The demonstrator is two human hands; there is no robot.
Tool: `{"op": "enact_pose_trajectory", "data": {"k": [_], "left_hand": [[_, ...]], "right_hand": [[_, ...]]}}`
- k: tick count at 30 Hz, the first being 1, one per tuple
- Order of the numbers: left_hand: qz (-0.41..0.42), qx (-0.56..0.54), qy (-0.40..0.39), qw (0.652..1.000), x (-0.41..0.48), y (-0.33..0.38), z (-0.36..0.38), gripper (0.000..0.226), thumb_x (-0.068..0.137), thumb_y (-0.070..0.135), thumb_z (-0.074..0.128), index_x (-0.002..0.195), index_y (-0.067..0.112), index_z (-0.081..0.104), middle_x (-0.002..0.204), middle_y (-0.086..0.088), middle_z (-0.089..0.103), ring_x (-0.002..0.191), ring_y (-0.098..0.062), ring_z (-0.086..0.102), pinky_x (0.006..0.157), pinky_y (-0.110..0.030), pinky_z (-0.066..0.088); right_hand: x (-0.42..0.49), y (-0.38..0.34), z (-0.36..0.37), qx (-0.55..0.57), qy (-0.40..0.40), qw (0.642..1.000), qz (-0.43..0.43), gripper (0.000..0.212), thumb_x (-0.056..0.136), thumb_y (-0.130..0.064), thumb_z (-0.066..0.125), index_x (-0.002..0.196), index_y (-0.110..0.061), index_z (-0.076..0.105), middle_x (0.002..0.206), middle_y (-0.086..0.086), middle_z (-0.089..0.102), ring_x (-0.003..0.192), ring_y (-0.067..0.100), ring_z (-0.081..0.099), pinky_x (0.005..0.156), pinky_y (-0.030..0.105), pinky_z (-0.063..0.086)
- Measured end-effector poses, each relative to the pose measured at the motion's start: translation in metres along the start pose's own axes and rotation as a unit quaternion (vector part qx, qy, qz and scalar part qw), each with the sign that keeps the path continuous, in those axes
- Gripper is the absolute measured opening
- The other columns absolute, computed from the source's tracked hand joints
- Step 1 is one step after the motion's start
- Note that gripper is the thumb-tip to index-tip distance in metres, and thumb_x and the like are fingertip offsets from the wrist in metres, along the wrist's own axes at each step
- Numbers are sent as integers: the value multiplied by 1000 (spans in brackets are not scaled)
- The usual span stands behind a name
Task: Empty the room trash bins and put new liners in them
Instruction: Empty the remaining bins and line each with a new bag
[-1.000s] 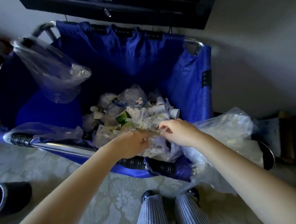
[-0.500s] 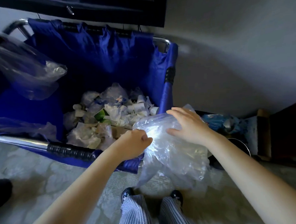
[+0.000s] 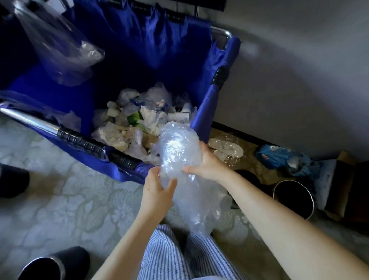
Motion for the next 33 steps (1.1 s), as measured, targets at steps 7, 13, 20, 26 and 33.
{"op": "enact_pose_trajectory", "data": {"k": [7,13,20,26,33], "left_hand": [[-97,-151,-12,984,-8,-3,18,52,92,36,56,131,7,40,118,-17,56,107,-31,55,83,-35,41],[-129,-323,-81,934,-10,5,31,88,51,68,74,118,11,60,108,-9,69,100,-25,65,91,-40,50],[-137,-393,-151,896,-8,32,20,67,80,53,61,126,4,56,120,-16,63,114,-25,59,104,-38,42],[-120,-406,-99,900,-1,58,20,77,71,46,75,129,1,53,121,-18,61,112,-29,58,106,-46,40],[-106,-354,-78,926,-4,71,22,21,77,21,73,91,7,64,68,-6,63,59,-21,60,57,-29,45]], "right_hand": [[11,17,17,95,-15,994,44,50,72,-30,80,117,-17,61,111,5,67,104,23,63,98,42,48],[-9,4,19,88,-2,996,-13,61,59,-43,71,111,-13,64,103,5,69,97,21,66,89,39,53],[-46,-27,11,-12,-10,988,-151,47,76,-40,68,117,-18,59,111,-1,66,104,15,61,90,36,51],[-65,-32,-6,-1,-25,982,-188,42,85,-30,69,123,-21,56,115,-4,66,107,9,61,92,30,49],[-87,-16,-34,91,-54,978,-181,36,83,-51,58,100,-20,65,98,2,71,91,15,67,84,35,50]]}}
Point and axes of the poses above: each hand's wrist, its own x-axis towards the middle knuckle, its own z-axis out of the palm, y = z × x, the point moved 4 cm from there along x, towards the middle knuckle
